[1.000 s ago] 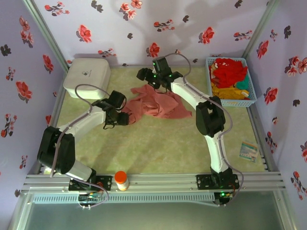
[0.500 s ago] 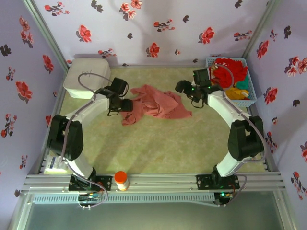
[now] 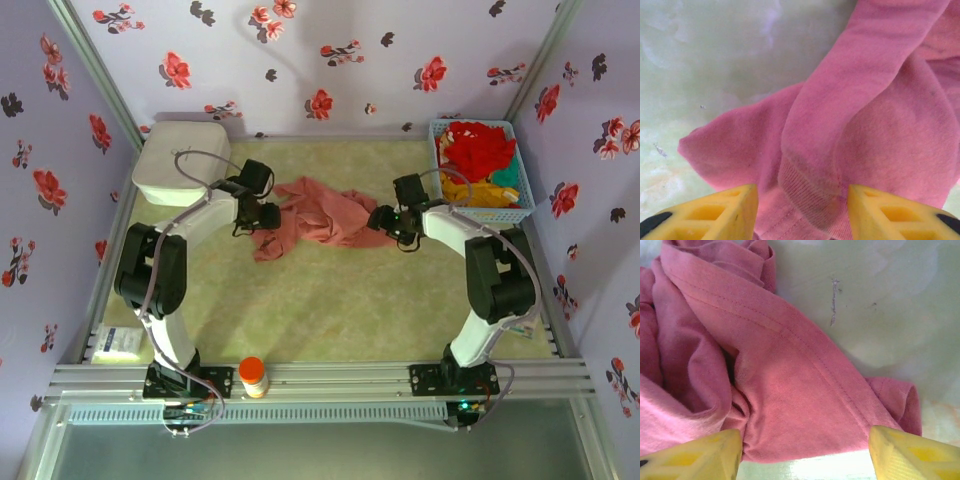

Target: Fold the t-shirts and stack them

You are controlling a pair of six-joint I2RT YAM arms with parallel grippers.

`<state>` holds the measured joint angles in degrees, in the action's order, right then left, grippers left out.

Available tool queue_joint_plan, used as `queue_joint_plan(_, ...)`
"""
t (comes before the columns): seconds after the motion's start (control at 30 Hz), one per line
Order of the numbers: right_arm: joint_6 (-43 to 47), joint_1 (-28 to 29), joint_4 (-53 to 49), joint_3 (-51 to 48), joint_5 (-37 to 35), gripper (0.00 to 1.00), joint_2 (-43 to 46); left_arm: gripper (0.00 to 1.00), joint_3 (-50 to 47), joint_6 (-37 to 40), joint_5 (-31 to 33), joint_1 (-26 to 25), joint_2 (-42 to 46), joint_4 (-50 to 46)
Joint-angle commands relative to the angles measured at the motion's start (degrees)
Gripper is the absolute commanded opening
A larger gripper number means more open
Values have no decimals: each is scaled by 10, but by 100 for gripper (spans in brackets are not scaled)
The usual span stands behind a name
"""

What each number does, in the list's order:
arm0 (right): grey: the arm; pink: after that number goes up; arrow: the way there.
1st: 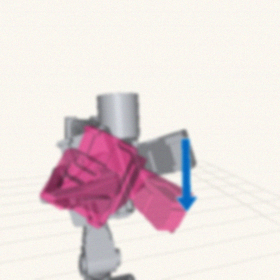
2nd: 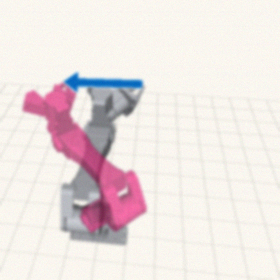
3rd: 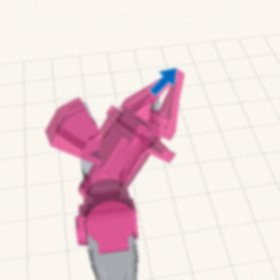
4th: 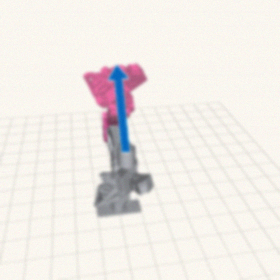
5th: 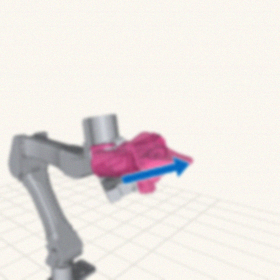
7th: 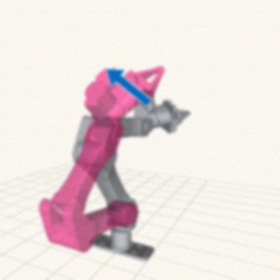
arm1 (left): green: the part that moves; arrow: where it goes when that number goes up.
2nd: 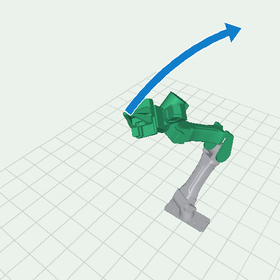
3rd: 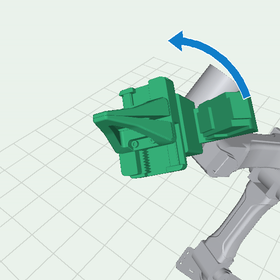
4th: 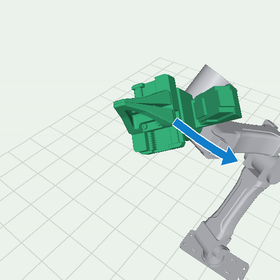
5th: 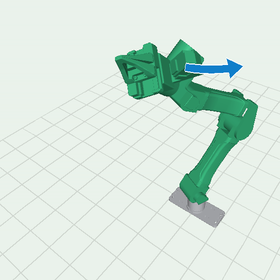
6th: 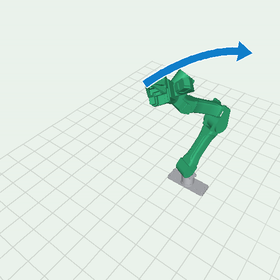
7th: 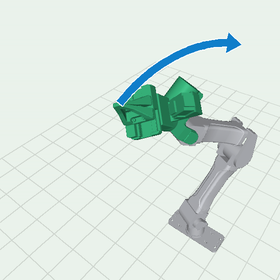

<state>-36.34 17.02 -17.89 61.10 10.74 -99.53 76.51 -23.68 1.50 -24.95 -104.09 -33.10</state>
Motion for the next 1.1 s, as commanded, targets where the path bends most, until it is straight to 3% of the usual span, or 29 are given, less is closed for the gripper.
queue_joint_plan(0.0, -7, 2, 23, -1, 6, 65, -23, 46, 8, -7, -6, 2, -17, 20)
queue_joint_plan(0.37, 10, 1, -8, -15, -61, 52, -42, 23, 15, -8, -3, 2, -33, 37)
queue_joint_plan(0.53, 12, 3, 2, -25, -68, 23, -38, 7, 24, -7, 0, 2, -30, 32)
queue_joint_plan(0.7, 19, 2, -5, -27, -81, 1, -20, 0, 40, 4, 17, 2, -6, 4)
queue_joint_plan(1.07, 24, 2, -48, -72, -126, 0, 101, 0, 105, 84, 82, 2, 98, -112)
